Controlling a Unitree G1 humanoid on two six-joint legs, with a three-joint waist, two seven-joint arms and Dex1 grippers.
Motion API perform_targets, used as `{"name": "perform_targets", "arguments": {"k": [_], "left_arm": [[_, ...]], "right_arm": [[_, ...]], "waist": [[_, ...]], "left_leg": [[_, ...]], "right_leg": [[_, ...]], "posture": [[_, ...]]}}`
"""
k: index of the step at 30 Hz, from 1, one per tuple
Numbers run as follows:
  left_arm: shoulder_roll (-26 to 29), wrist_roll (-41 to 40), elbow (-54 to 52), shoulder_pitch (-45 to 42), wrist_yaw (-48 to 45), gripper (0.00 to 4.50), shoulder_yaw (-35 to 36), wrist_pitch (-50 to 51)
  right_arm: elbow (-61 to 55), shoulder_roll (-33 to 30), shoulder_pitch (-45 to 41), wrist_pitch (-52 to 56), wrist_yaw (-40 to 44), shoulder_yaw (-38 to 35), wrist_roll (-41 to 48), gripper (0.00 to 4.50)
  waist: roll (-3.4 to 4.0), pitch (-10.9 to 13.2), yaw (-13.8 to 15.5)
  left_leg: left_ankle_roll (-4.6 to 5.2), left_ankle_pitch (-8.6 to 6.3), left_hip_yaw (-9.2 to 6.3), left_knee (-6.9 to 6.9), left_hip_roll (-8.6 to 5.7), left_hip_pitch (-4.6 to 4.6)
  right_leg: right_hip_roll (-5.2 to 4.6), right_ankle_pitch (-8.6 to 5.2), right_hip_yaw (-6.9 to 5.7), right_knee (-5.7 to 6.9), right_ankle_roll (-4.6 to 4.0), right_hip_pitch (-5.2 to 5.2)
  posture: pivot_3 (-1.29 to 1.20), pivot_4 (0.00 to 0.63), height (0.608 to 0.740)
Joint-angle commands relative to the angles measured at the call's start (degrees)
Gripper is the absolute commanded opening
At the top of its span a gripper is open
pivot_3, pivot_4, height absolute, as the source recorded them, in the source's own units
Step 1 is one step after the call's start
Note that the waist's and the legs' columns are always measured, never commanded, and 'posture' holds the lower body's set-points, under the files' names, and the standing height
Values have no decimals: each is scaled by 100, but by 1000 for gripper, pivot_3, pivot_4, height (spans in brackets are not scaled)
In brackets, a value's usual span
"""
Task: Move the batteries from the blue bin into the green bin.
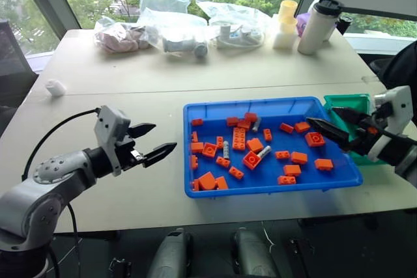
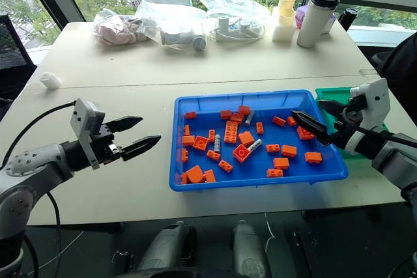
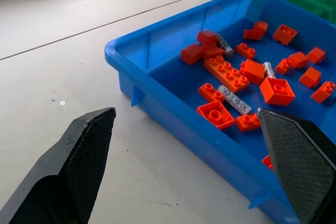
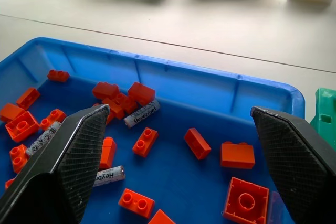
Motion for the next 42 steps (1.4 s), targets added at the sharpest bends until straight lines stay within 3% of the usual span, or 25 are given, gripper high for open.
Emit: {"name": "perform_targets", "arguments": {"k": [1,4,8,17,22,26,33,37,42], "left_arm": [[29,-88,-75,-45,27,4500,110,-67],[-46,-171,-45,-105,85,4500,163,-75],[-19,-197,-58,-122,62,4500,128,-96],[-128,1,43,-269,205,4500,-38,-254],[96,128,206,-473,3,4500,-51,-355],[586,272,502,-821,-591,4500,-184,-462],[1967,290,408,-1188,-2380,4500,-939,-387],[2138,555,464,-1423,-2781,4500,-1321,-605],[2016,722,488,-1554,-2772,4500,-1438,-682]], "right_arm": [[-75,-98,-97,31,163,-85,89,4458],[-13,-88,-175,156,112,-134,129,4458],[103,-15,-444,3,-365,45,-441,4458],[261,23,-585,96,97,211,-310,4458],[509,-379,-837,228,437,462,-530,4458],[628,-589,-1340,308,768,793,-474,4458],[513,-643,-2496,34,2223,2484,-802,4458],[851,-252,-3112,-642,3059,3807,-1647,4458],[1884,323,-3661,-1596,3764,4823,-2740,4458]], "waist": [[0,0,-2],[0,0,1],[0,0,2],[0,0,-2],[1,0,-1],[-1,1,-7],[3,4,-41],[1,5,-28],[-4,9,-14]], "left_leg": [[0,0,0,0,0,0],[0,0,0,0,0,0],[-1,0,0,0,0,0],[0,0,-1,0,-1,-1],[0,0,0,0,0,-1],[0,0,1,0,-1,-1],[0,0,10,-10,1,-4],[0,0,11,-10,3,-5],[-1,1,11,-3,-2,-12]], "right_leg": [[0,0,0,0,0,0],[0,0,0,0,0,0],[-3,0,1,0,0,-1],[-2,0,1,0,0,-1],[-1,0,0,1,0,-2],[1,0,-4,1,-1,-2],[2,-1,0,0,-3,-19],[0,-3,0,0,-5,-22],[3,0,-1,3,0,-28]], "posture": [[0,150,740],[0,150,740],[0,150,740],[0,150,740],[0,150,740],[0,150,740],[0,150,740],[0,150,740],[0,150,740]]}}
